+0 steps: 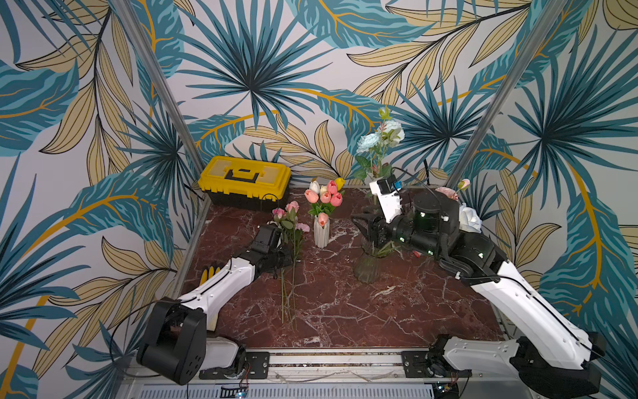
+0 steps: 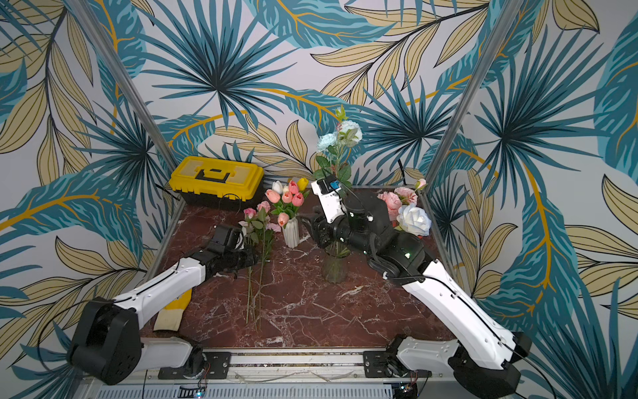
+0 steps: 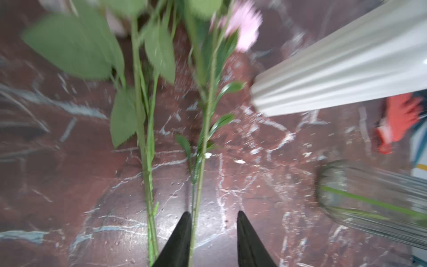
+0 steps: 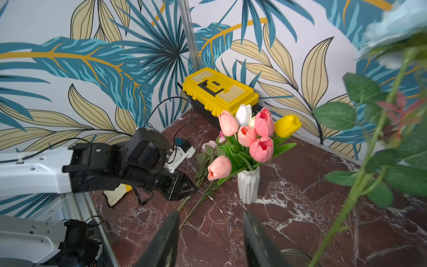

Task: Pick out pink flowers from the vase
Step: Place the flower at the center of the board, then pick up the flower from the vase.

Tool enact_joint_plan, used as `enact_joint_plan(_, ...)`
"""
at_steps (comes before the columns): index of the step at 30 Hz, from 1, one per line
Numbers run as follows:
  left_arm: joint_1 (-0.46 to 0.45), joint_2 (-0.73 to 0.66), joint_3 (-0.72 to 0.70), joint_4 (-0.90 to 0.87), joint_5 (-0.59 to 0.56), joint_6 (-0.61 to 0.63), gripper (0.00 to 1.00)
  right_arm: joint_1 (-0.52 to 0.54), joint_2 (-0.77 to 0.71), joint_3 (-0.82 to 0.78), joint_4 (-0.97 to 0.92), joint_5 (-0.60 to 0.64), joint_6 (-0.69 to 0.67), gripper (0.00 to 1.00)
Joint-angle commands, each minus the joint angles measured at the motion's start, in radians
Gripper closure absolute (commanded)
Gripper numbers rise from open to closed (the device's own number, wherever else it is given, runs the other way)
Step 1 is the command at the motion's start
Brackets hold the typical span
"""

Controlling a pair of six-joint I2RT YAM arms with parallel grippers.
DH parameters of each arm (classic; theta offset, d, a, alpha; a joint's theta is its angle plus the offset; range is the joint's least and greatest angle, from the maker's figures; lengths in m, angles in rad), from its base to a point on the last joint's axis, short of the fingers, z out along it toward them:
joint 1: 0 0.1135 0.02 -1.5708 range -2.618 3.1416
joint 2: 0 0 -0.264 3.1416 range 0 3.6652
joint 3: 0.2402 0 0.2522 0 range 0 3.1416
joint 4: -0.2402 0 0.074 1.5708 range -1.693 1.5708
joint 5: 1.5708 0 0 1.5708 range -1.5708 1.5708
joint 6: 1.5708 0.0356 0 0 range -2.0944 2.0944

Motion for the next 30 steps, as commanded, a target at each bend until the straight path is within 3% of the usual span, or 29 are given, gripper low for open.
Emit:
enact_joint_plan(1,0.001,-0.135,0.009,-0.010,-0.031,-0.009,0.62,0.003,0.024,0.144,-0.206,0.094,0.055,0.55)
enact_joint_plan(6,-0.056,-0.328,-0.030,-0.008,-0.072,0.048,0.58,0.003,0.025,0.258,-0.315,0.219,0.170,0.61)
enact_joint_plan(10,-0.115,-0.402,-0.044,-0.008,-0.087,0.109,0.56,0.003,0.143,0.461,-0.608,0.278,0.324,0.58)
enact_joint_plan(12,-0.125,-0.425,-0.058,-0.006,-0.092,0.135,0.55,0.012,0.148,0.412,-0.625,0.286,0.457,0.58)
enact_joint_plan(13,-0.126,-0.432,-0.064,-0.006,-0.100,0.146,0.55,0.069,0.130,0.348,-0.566,0.291,0.497,0.59)
enact_joint_plan(16,-0.126,-0.445,-0.089,0.005,-0.122,0.173,0.53,0.195,0.155,0.294,-0.610,0.505,0.729,0.60)
enact_joint_plan(18,-0.126,-0.442,-0.085,0.007,-0.112,0.169,0.53,0.224,0.263,0.409,-0.849,0.630,0.984,0.60)
enact_joint_plan(21,-0.127,-0.444,-0.078,0.008,-0.096,0.166,0.53,0.233,0.435,0.589,-1.160,0.689,1.252,0.56)
enact_joint_plan(27,-0.126,-0.485,-0.084,0.008,-0.100,0.174,0.53,0.217,0.459,0.494,-1.162,0.759,1.430,0.50)
enact_joint_plan(30,-0.129,-0.501,-0.091,0.008,-0.095,0.170,0.52,0.183,0.470,0.448,-1.127,0.750,1.439,0.50)
